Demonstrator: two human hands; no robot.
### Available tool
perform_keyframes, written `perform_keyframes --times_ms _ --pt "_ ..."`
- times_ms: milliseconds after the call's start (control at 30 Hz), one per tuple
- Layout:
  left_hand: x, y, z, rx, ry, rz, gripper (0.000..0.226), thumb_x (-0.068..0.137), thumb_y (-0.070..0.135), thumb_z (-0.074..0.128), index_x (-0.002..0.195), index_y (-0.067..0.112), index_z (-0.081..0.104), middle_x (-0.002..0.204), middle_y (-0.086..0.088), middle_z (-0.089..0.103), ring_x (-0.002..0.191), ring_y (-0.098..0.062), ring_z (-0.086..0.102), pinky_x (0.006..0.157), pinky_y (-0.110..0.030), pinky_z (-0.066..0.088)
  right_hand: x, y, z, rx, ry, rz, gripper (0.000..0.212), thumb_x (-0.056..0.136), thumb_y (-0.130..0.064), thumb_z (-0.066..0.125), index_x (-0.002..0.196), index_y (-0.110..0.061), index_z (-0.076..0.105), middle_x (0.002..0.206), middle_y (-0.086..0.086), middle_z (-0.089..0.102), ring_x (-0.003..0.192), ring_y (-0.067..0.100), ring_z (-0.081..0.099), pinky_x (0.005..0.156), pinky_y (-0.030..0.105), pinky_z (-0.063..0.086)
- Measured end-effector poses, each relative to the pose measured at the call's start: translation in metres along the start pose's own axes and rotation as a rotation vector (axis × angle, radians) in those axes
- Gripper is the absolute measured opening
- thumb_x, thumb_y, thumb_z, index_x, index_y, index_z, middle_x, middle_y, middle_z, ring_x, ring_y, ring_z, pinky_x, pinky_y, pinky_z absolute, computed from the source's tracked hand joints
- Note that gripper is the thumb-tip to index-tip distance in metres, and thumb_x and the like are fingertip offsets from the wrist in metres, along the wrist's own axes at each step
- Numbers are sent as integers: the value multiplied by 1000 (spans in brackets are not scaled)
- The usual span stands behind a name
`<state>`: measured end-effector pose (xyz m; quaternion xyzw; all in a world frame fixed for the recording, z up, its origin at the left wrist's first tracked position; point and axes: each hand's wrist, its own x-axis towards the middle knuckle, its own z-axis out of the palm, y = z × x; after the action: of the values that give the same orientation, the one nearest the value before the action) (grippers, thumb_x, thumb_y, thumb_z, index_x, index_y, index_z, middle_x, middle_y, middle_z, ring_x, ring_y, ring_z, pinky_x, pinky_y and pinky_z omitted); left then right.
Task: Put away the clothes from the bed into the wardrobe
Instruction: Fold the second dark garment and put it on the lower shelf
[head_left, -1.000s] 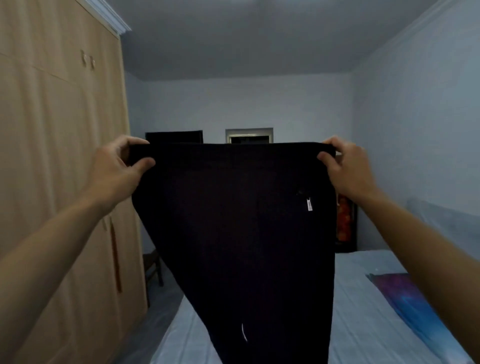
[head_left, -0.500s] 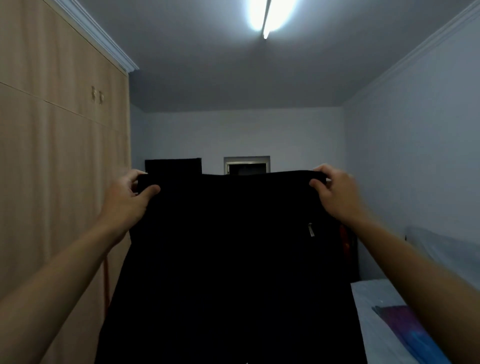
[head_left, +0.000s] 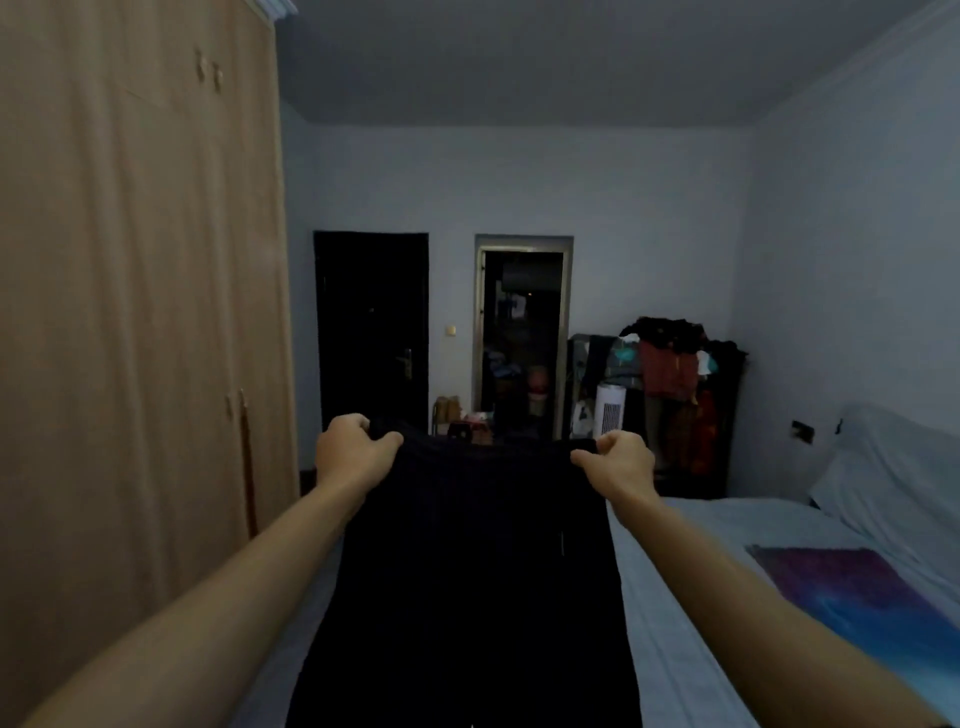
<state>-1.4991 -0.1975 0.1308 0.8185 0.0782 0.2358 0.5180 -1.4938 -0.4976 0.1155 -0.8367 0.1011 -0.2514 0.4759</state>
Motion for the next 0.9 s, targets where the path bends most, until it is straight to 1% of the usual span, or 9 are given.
perform_keyframes --times_ms 67,133,267,433,500,633,700,800,900 --pt "-25 4 11 43 0 52 19 80 25 74 72 12 63 73 -5 68 69 -21 67 65 -38 58 -21 -1 18 75 -37 -15 21 83 -19 77 78 -13 57 77 1 59 78 17 60 72 30 49" --pt "-47 6 22 68 -31 96 16 82 27 74 77 15 64 74 -1 67 69 -15 65 62 -32 55 -42 -5 34 142 -82 -29 17 83 -20 76 89 -12 63 87 3 65 82 16 64 75 32 55" --pt "-84 5 43 58 -74 178 16 80 27 76 76 19 62 71 5 65 66 -7 62 54 -22 45 -72 -11 55 229 -128 -65 13 81 -18 76 82 -18 63 81 1 69 77 15 68 75 37 59" --pt "-107 -1 58 13 -126 213 16 80 27 77 81 24 62 73 9 65 69 -3 62 59 -19 47 -90 -15 59 282 -135 -117 9 85 -13 72 86 -17 64 80 0 68 74 13 66 68 28 57" --pt "-110 -2 57 -23 -183 202 15 78 22 78 86 24 65 77 9 68 72 -2 65 63 -20 53 -93 -14 57 308 -155 -134 6 87 -19 72 88 -17 66 82 -2 70 76 10 67 68 25 55" --pt "-110 -2 52 -101 -333 173 37 72 0 68 97 26 71 86 7 73 80 -7 71 74 -35 61 -95 -11 53 350 -241 -134 28 76 -39 82 94 -20 70 85 -5 73 79 5 70 71 25 58" --pt "-113 0 53 -162 -395 168 49 74 -9 62 105 28 71 92 3 74 83 -11 73 75 -36 62 -96 -9 54 370 -287 -125 26 72 -31 85 93 -23 72 85 -5 74 78 6 71 71 28 60" --pt "-115 2 53 -221 -456 166 54 78 -13 60 116 23 69 105 4 71 88 -10 72 85 -35 60 -93 -5 54 388 -299 -104 21 80 -7 77 90 -24 71 86 -4 75 82 11 72 77 37 61" --pt "-104 -8 41 69 -289 441 38 81 11 68 115 28 67 105 14 69 89 -1 66 84 -27 57 -86 1 45 369 -338 -95 28 82 2 73 90 -24 70 89 -4 74 89 15 72 80 35 60"
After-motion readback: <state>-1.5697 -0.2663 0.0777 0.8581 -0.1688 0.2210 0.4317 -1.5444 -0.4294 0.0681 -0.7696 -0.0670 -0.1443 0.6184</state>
